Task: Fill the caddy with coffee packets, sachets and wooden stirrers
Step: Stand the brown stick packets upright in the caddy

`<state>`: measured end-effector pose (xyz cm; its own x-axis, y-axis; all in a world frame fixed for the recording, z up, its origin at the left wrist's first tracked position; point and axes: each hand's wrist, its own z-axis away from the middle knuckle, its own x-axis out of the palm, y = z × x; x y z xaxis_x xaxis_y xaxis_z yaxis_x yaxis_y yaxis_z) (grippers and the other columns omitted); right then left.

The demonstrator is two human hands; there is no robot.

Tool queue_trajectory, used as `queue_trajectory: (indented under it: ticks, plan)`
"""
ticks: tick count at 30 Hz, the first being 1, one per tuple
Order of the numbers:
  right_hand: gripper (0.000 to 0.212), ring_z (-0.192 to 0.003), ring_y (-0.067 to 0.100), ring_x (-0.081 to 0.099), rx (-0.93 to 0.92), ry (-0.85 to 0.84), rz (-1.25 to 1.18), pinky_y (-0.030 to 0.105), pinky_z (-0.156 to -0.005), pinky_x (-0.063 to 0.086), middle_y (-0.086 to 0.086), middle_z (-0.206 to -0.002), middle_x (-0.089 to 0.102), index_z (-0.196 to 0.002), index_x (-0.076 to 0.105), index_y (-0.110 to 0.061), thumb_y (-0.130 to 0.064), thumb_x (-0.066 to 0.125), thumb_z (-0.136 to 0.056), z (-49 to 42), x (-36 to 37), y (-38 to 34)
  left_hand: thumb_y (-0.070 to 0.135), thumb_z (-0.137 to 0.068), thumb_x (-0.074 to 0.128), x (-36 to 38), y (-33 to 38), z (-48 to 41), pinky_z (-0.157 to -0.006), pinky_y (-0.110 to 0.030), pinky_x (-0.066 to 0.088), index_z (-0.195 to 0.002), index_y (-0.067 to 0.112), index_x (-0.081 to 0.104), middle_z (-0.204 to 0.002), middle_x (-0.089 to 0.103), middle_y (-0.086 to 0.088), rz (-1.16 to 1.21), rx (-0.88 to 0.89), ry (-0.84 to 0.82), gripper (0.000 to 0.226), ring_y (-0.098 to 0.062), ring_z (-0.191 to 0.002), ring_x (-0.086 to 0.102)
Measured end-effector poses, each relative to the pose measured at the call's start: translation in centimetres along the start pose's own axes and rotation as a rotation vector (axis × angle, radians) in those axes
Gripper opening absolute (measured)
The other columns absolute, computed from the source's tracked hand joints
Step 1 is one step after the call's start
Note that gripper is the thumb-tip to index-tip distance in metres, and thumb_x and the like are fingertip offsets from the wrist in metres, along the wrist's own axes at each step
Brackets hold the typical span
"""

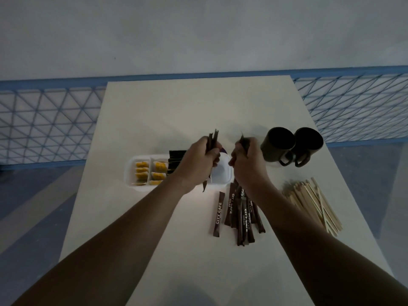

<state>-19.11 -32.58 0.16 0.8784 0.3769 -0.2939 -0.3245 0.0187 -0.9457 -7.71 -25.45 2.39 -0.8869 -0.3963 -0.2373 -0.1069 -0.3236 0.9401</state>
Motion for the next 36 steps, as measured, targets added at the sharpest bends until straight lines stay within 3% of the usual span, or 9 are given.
queue_trajectory:
  ticks: [5, 7, 13, 18, 21, 23, 26, 30, 36]
  plan:
    - [0.01, -0.075, 0.017, 0.059, -0.047, 0.014, -0.121, 0.035, -0.069, 0.052, 0.006, -0.085, 0.059, -0.101, 0.049, -0.017, -0.014, 0.04, -0.105, -0.9, 2.8, -1.3, 0.01, -0.098, 0.053, -1.0, -1.0, -1.7, -0.088, -0.036, 0.054, -0.101, 0.015, 0.06, -0.097, 0.068, -0.005, -0.063, 0.012, 0.25, 0.009, -0.021, -0.094, 0.067]
    - [0.013, -0.076, 0.016, 0.06, -0.032, 0.014, -0.158, 0.034, -0.072, 0.054, 0.005, -0.086, 0.06, -0.099, 0.049, -0.019, -0.013, 0.04, -0.105, -1.1, 3.9, -1.5, 0.012, -0.097, 0.056, -1.2, -1.8, -2.1, -0.087, -0.034, 0.052, -0.101, 0.014, 0.062, -0.099, 0.07, -0.003, -0.115, 0.021, 0.268, 0.008, -0.019, -0.095, 0.066]
    - [0.013, -0.079, 0.018, 0.062, 0.045, 0.004, -0.158, 0.052, -0.083, 0.057, 0.001, -0.083, 0.061, -0.097, 0.05, -0.02, -0.015, 0.042, -0.105, -1.5, 6.2, -0.5, 0.016, -0.094, 0.061, -1.6, -2.9, -2.6, -0.081, -0.026, 0.048, -0.106, 0.011, 0.069, -0.101, 0.073, -0.003, -0.27, 0.004, 0.314, 0.015, -0.017, -0.096, 0.066]
    - [0.01, -0.076, 0.019, 0.06, 0.083, -0.017, -0.142, 0.054, -0.078, 0.055, 0.001, -0.082, 0.062, -0.103, 0.051, -0.017, -0.015, 0.041, -0.105, -1.5, 6.6, 0.5, 0.013, -0.09, 0.064, -2.1, -3.2, -3.4, -0.07, -0.016, 0.042, -0.102, 0.014, 0.069, -0.097, 0.073, 0.002, -0.385, 0.003, 0.292, 0.013, -0.013, -0.089, 0.064]
    - [0.01, -0.076, 0.02, 0.062, 0.078, -0.033, -0.13, 0.051, -0.072, 0.056, 0.004, -0.087, 0.064, -0.104, 0.051, -0.018, -0.015, 0.042, -0.104, -1.6, 6.7, 0.6, 0.006, -0.087, 0.067, -2.5, -3.0, -3.7, -0.063, 0.002, 0.04, -0.107, 0.013, 0.068, -0.097, 0.071, 0.002, -0.345, 0.019, 0.298, 0.021, -0.008, -0.085, 0.062]
    - [0.009, -0.075, 0.021, 0.062, 0.055, -0.033, -0.099, 0.05, -0.07, 0.056, 0.005, -0.088, 0.064, -0.106, 0.051, -0.018, -0.016, 0.042, -0.103, -1.6, 7.0, 0.6, 0.005, -0.087, 0.068, -2.9, -2.8, -4.0, -0.064, 0.005, 0.039, -0.109, 0.013, 0.068, -0.098, 0.072, 0.001, -0.303, 0.016, 0.298, 0.023, -0.006, -0.085, 0.063]
    - [0.01, -0.068, 0.01, 0.06, 0.026, -0.041, -0.045, 0.039, -0.062, 0.054, -0.002, -0.082, 0.063, -0.108, 0.051, -0.018, -0.015, 0.043, -0.103, -1.7, 7.4, 0.7, 0.008, -0.086, 0.071, -3.5, -2.5, -4.2, -0.066, 0.004, 0.041, -0.11, 0.013, 0.068, -0.1, 0.073, 0.001, -0.285, 0.01, 0.312, 0.025, -0.006, -0.088, 0.066]
    - [0.011, -0.065, 0.003, 0.056, -0.061, -0.096, 0.055, 0.01, -0.051, 0.04, -0.001, -0.087, 0.065, -0.112, 0.05, -0.013, -0.013, 0.041, -0.105, -1.3, 7.5, 0.4, 0.008, -0.085, 0.073, -4.2, -2.2, -4.0, -0.069, 0.003, 0.04, -0.111, 0.013, 0.068, -0.102, 0.072, 0.002, -0.31, 0.022, 0.327, 0.027, -0.006, -0.092, 0.065]
    - [0.007, -0.065, 0.005, 0.05, -0.189, -0.14, 0.096, 0.009, -0.053, 0.038, 0.001, -0.084, 0.06, -0.103, 0.046, -0.013, -0.007, 0.042, -0.103, -1.1, 7.7, -0.2, 0.012, -0.085, 0.073, -5.6, -1.5, -3.3, -0.068, 0.002, 0.039, -0.107, 0.016, 0.068, -0.098, 0.07, 0.006, -0.342, 0.035, 0.369, 0.023, -0.005, -0.09, 0.064]
